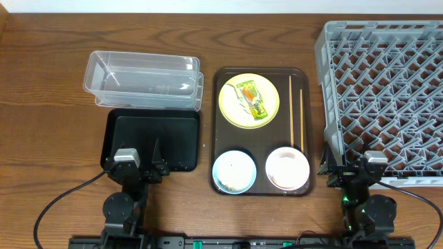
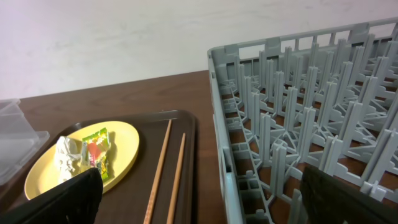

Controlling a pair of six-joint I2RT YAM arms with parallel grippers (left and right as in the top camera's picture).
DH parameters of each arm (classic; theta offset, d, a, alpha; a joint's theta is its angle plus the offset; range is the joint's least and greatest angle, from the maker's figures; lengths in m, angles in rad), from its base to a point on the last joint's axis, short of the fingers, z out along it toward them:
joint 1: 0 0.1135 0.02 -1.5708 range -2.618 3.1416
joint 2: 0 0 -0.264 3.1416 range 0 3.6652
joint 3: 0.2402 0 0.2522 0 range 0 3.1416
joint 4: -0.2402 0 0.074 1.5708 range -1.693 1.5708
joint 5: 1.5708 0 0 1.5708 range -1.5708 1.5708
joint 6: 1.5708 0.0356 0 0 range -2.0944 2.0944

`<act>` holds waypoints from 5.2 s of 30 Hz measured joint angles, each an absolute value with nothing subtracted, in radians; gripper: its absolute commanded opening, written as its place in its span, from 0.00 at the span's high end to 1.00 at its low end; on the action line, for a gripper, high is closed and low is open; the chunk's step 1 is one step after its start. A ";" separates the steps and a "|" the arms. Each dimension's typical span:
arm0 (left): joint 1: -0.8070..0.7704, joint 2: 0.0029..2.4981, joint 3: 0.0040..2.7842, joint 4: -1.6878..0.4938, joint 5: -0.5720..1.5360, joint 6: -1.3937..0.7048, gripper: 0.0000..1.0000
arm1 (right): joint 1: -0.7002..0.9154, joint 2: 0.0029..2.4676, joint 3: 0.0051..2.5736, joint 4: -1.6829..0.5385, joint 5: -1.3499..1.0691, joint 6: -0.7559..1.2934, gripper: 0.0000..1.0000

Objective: Sort waste into correct bins and load items into the dishwasher rack

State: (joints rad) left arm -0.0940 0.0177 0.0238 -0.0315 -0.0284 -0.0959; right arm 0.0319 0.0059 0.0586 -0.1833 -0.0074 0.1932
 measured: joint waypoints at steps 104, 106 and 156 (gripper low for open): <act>-0.936 1.723 1.131 -0.692 0.138 -0.752 0.65 | 0.032 0.859 1.081 -1.096 -0.411 0.263 0.13; -0.938 1.736 1.131 -0.689 0.139 -0.772 0.71 | 0.032 0.859 1.081 -1.096 -0.411 0.263 0.13; 0.055 1.446 1.047 -0.871 1.097 0.025 0.94 | 0.032 0.859 1.081 -1.100 -0.411 0.263 0.12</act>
